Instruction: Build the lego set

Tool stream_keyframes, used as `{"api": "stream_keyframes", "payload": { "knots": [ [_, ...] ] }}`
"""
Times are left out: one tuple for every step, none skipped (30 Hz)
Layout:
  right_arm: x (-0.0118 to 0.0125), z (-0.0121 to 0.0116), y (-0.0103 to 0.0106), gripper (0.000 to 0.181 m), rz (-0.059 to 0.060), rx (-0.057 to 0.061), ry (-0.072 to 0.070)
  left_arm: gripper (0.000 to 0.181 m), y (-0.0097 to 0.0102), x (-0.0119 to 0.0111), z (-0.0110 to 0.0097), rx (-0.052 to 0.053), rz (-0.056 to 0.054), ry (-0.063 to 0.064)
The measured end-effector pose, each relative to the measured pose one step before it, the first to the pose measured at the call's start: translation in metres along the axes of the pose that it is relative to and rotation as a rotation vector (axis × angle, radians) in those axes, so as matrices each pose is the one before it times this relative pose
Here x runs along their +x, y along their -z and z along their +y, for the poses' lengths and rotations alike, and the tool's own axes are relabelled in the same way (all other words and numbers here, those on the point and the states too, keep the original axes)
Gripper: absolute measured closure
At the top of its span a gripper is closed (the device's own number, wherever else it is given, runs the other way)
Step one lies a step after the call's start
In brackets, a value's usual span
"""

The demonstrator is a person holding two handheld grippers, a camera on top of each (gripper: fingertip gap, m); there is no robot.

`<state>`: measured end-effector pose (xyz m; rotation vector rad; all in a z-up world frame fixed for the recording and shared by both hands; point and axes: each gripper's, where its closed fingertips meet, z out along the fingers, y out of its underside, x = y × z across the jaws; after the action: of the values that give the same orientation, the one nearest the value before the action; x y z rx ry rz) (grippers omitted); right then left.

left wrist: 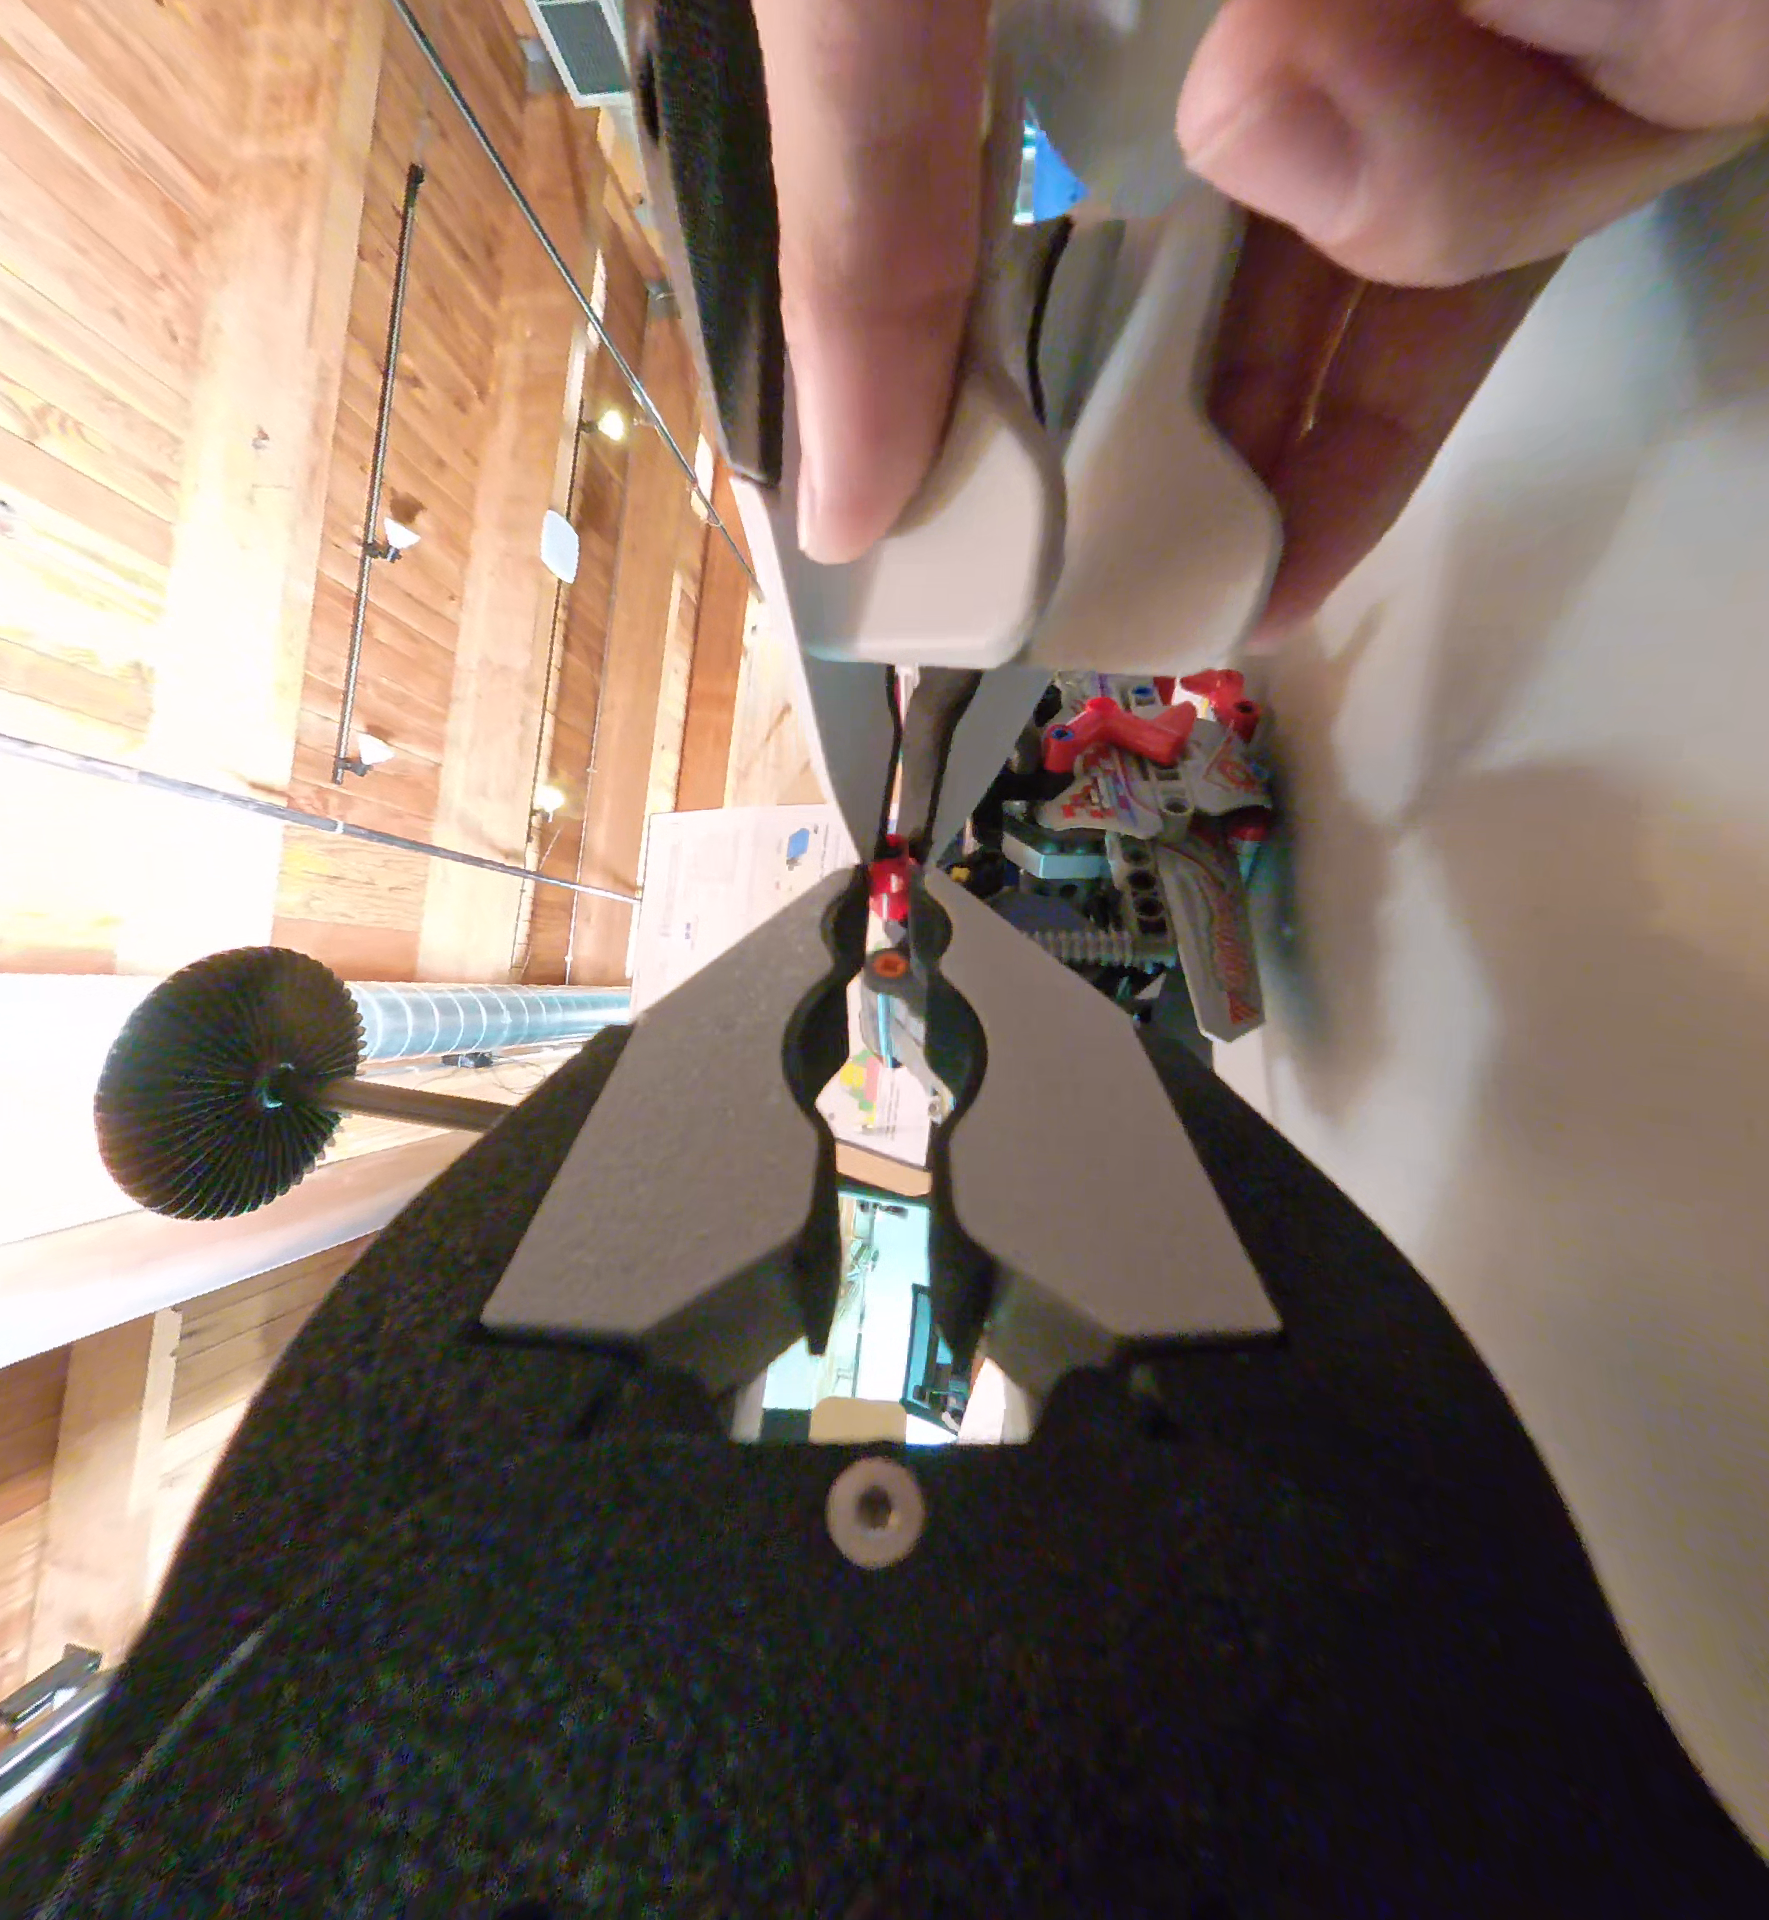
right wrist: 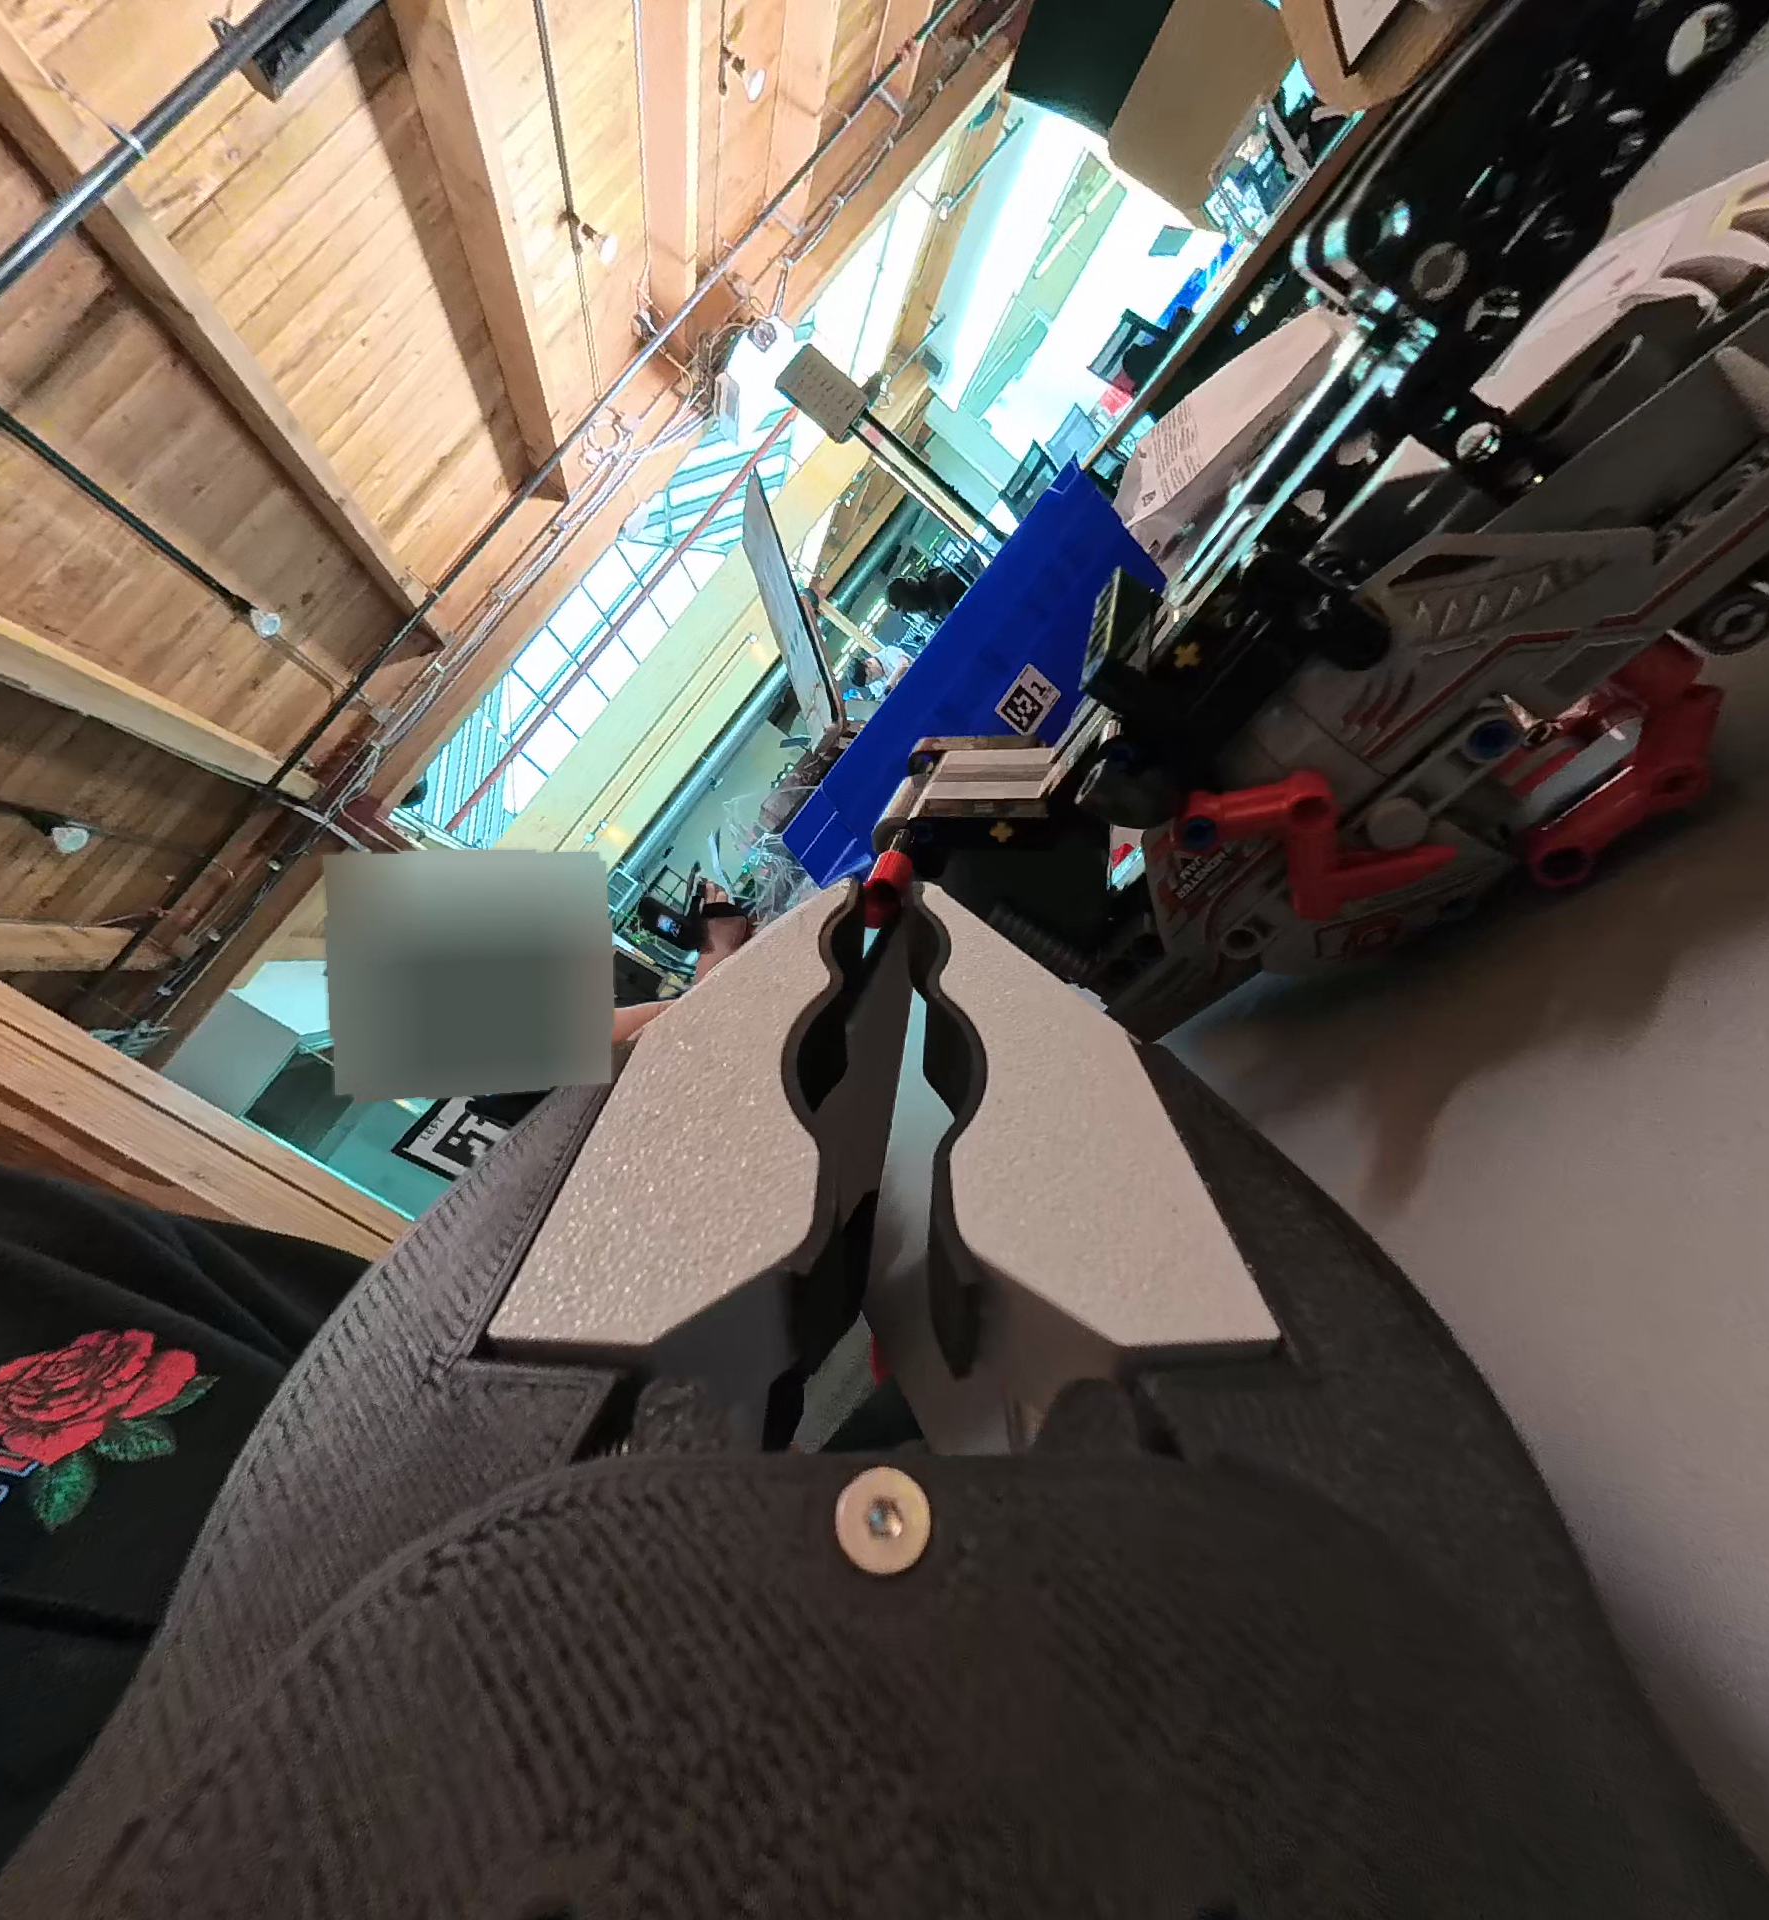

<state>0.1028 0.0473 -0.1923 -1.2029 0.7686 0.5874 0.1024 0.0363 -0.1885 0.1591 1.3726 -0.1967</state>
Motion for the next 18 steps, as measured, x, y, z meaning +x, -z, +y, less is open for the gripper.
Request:
{"api": "stream_keyframes", "payload": {
  "knots": [
    [0.00051,-0.00021,-0.00015,0.176,0.0015,0.0029,-0.0063,0.177,-0.00013,0.00034,-0.00007,0.0013,0.0018,-0.0017],
    [0.00036,-0.00026,-0.00004,0.176,0.0017,0.0024,-0.0026,0.177,-0.00011,0.00039,0.00008,0.0005,0.0014,-0.0048],
    [0.00094,0.00009,-0.00007,0.176,0.0072,-0.0002,0.0030,0.177,-0.00037,0.00103,0.00025,0.0004,0.0050,-0.0034],
    [0.00119,-0.00001,-0.00001,0.176,0.0101,0.0005,0.0050,0.177,-0.00025,0.00059,0.00020,0.0005,0.0035,-0.0007],
    [0.00011,-0.00015,-0.00003,0.175,0.0035,0.0035,0.0060,0.177,0.00000,-0.00027,0.00005,0.0016,-0.0003,0.0014],
    [-0.00051,-0.00022,0.00007,0.175,0.0001,0.0035,0.0071,0.177,0.00024,-0.00052,-0.00030,0.0034,-0.0015,0.0025],
    [-0.00053,-0.00022,0.00032,0.175,0.0014,0.0022,0.0084,0.177,0.00018,-0.00040,-0.00020,0.0028,-0.0011,0.0032],
    [-0.00030,-0.00004,-0.00002,0.175,0.0013,0.0013,0.0061,0.177,0.00010,-0.00028,0.00011,-0.0003,-0.0013,0.0018],
    [0.00002,-0.00008,-0.00014,0.176,0.0022,0.0011,0.0040,0.177,-0.00002,-0.00002,0.00022,-0.0014,0.0002,0.0003],
    [0.00024,-0.00026,-0.00001,0.177,0.0035,0.0020,0.0044,0.177,-0.00006,0.00049,-0.00015,0.0018,0.0023,-0.0004],
    [0.00071,-0.00047,0.00012,0.177,0.0069,0.0026,0.0033,0.176,-0.00017,0.00085,-0.00005,0.0014,0.0031,-0.0016],
    [0.00099,-0.00094,0.00052,0.181,0.0088,0.0061,0.0038,0.176,-0.00001,-0.00010,0.00030,-0.0018,-0.0019,-0.0024],
    [0.00041,0.00015,0.00000,0.181,0.0026,-0.0024,0.0001,0.176,0.00009,0.00048,0.00007,-0.0005,0.0016,-0.0006],
    [0.00019,0.00006,-0.00003,0.181,-0.0004,-0.0029,-0.0030,0.176,0.00009,-0.00009,0.00000,-0.0001,-0.0006,0.0016],
    [-0.00009,-0.00035,0.00005,0.181,-0.0020,0.0014,-0.0024,0.176,-0.00007,-0.00008,-0.00010,0.0007,-0.0005,0.0013],
    [0.00024,0.00002,-0.00004,0.181,0.0011,0.0018,0.0009,0.176,0.00002,0.00001,0.00026,-0.0004,0.0017,0.0012],
    [0.00022,0.00025,-0.00009,0.181,0.0026,-0.0007,0.0030,0.176,0.00012,0.00011,0.00031,-0.0010,0.0021,0.0048],
    [0.00021,0.00039,-0.00031,0.181,0.0019,-0.0032,0.0008,0.176,0.00005,-0.00004,0.00045,-0.0026,0.0022,0.0076]
  ]
}}
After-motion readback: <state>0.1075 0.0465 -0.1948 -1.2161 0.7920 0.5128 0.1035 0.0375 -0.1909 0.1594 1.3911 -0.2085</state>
